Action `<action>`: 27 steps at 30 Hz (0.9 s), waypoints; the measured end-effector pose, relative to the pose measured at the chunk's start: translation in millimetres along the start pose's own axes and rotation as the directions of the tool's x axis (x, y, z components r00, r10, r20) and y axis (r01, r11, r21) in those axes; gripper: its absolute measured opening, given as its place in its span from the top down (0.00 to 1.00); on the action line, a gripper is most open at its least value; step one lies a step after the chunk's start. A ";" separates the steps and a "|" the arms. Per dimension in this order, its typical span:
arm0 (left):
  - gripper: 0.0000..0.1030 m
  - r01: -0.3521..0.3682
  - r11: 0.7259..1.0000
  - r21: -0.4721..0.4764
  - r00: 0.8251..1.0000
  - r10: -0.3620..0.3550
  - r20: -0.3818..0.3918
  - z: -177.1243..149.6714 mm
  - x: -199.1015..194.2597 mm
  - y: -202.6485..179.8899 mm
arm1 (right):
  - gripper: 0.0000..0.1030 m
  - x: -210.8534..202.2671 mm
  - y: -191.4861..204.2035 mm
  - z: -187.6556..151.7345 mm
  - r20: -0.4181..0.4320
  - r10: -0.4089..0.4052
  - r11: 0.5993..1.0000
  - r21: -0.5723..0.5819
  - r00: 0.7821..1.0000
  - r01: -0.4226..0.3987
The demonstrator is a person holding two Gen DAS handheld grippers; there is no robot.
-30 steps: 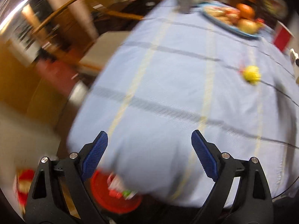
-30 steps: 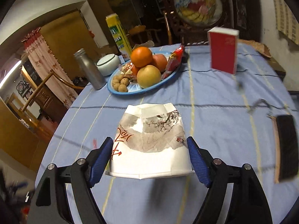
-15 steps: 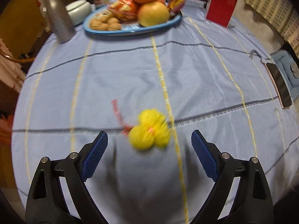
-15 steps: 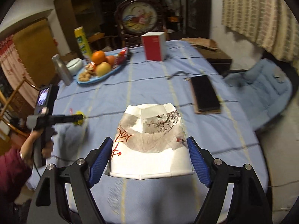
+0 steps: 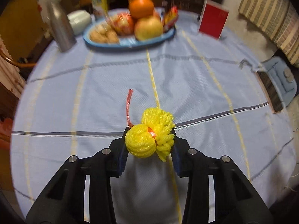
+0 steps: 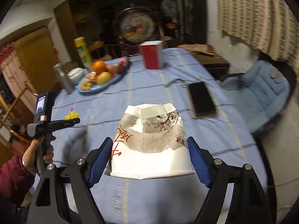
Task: Collect trash
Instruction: 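Grasp the yellow mesh fruit net with the left tool while the right tool holds the paper cup, then carry the yellow net with the left tool while the right tool carries the paper cup to the basket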
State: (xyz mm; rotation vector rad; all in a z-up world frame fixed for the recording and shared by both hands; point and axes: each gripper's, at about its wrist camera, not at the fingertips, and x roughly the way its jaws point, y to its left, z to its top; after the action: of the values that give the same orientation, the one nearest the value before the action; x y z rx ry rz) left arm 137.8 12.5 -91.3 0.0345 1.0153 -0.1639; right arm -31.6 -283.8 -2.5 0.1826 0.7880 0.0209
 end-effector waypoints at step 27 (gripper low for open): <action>0.61 -0.284 0.878 -0.385 0.946 0.323 0.039 -136.6 -200.3 115.8 | 0.23 66.7 161.7 25.1 -0.172 0.480 0.821 -0.258 0.860 -0.509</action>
State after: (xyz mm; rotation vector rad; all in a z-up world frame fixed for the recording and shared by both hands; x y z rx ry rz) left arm -63.0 165.2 0.9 -0.1619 0.9117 0.3170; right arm 41.2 -122.8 -4.4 0.0972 0.8088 0.6484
